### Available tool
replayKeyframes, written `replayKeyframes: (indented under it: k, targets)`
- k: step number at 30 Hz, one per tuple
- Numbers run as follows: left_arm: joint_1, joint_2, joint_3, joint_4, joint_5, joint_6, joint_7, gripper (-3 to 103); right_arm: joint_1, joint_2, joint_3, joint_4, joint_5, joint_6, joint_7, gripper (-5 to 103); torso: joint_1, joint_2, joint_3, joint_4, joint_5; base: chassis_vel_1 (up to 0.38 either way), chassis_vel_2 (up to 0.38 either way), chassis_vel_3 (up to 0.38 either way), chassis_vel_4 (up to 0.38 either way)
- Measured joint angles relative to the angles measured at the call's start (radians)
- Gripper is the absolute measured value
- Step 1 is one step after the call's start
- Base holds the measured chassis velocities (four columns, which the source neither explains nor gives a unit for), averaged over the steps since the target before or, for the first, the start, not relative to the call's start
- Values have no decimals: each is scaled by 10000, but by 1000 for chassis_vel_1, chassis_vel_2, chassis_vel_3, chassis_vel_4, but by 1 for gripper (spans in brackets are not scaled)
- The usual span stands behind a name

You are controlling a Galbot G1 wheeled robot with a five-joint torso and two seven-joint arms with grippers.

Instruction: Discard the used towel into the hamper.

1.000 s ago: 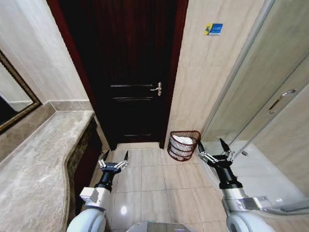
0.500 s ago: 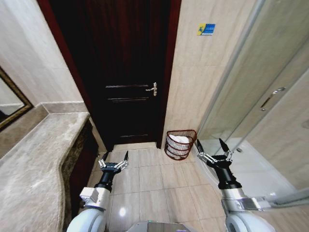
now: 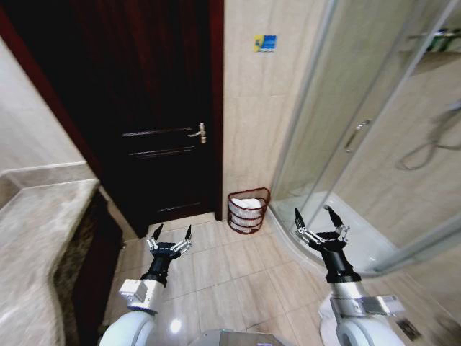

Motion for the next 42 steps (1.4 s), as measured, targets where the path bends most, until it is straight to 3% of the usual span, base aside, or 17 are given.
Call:
replayKeyframes:
  k: [42]
  targets:
    - [1,0,0,0,0,0,0,100,126,-32,12,-157,90,99,80,100,0,1,0,2,0,-122,-124,-126,-126]
